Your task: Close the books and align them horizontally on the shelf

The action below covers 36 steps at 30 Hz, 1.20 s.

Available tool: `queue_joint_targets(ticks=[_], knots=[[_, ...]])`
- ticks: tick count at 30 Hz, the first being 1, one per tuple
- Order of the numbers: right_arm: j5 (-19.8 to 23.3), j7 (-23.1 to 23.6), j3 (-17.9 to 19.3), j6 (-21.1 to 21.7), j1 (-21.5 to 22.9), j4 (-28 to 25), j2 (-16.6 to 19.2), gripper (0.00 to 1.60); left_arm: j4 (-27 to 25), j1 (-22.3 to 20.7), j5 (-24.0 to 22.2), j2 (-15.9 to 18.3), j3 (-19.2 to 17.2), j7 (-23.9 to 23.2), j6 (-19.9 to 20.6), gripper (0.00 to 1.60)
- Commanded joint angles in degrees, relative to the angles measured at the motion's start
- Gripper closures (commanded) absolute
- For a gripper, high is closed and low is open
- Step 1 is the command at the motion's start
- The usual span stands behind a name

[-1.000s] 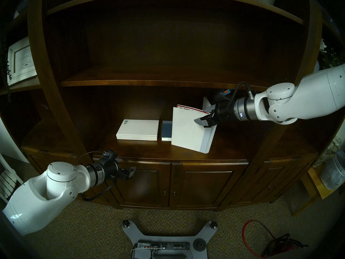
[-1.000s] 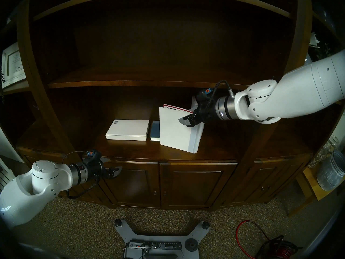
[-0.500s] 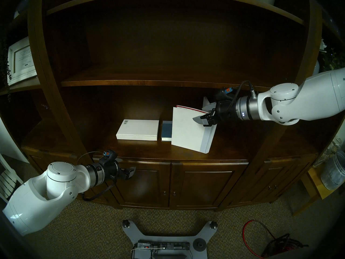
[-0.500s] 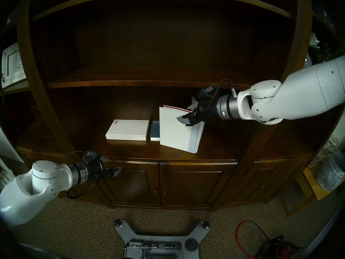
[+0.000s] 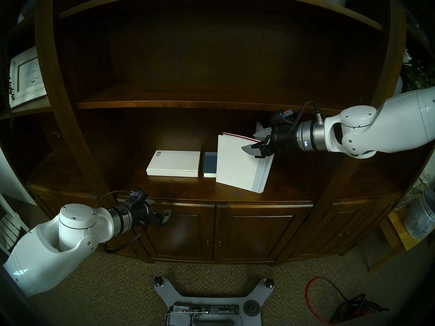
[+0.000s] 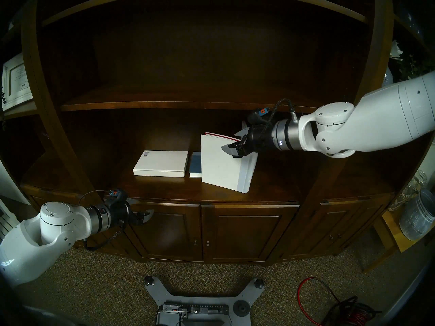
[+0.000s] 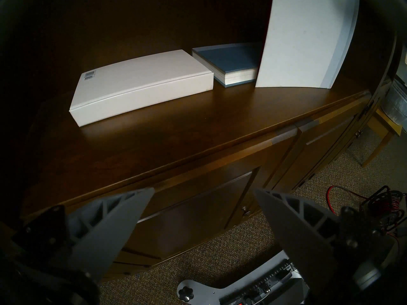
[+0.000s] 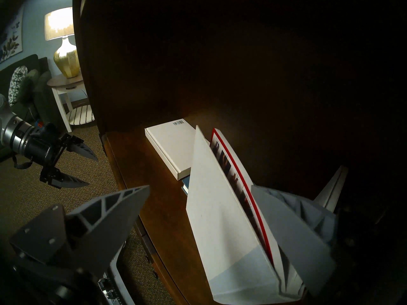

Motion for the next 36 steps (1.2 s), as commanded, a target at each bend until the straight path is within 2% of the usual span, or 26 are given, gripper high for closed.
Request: queue_joint_targets(ticks=[1, 5, 11, 13, 19, 25, 29, 36], knots=[[1.13, -3.25, 2.54, -1.20, 2.19, 3.27, -0.44, 0.00, -0.83, -0.87, -0.02, 0.00, -0.76, 0.03, -0.46, 0.00], [1.48, -3.74, 2.83, -0.79, 1.91, 3.46, -0.72, 0.00, -0.83, -0.87, -0.02, 0.00, -0.76, 0.03, -0.46, 0.00], [1.33, -1.50, 2.44, -0.70, 2.91, 2.76, 0.19, 0.00, -0.83, -0.87, -0.02, -0.01, -0.76, 0.03, -0.46, 0.00], [0.62, -0.52, 1.53, -0.97, 4.95, 1.04, 1.09, 0.00, -0.82, -0.87, -0.02, 0.00, -0.75, 0.03, -0.46, 0.00], [-2.12, 1.48, 1.69, -3.11, 6.65, -3.49, 5.29, 0.00, -0.78, -0.88, -0.01, 0.02, -0.71, 0.02, -0.42, 0.00], [-3.81, 3.78, -0.29, -3.43, 9.62, -8.26, 8.79, 0.00, -0.76, -0.88, -0.01, 0.03, -0.68, 0.01, -0.40, 0.00], [-4.94, 5.40, -3.76, -2.34, 11.71, -10.86, 11.02, 0.00, -0.77, -0.89, -0.01, 0.03, -0.69, 0.02, -0.41, 0.00], [-6.52, 7.98, -14.00, -0.69, 15.25, -13.32, 12.10, 0.00, -0.79, -0.89, -0.02, 0.02, -0.71, 0.02, -0.43, 0.00]])
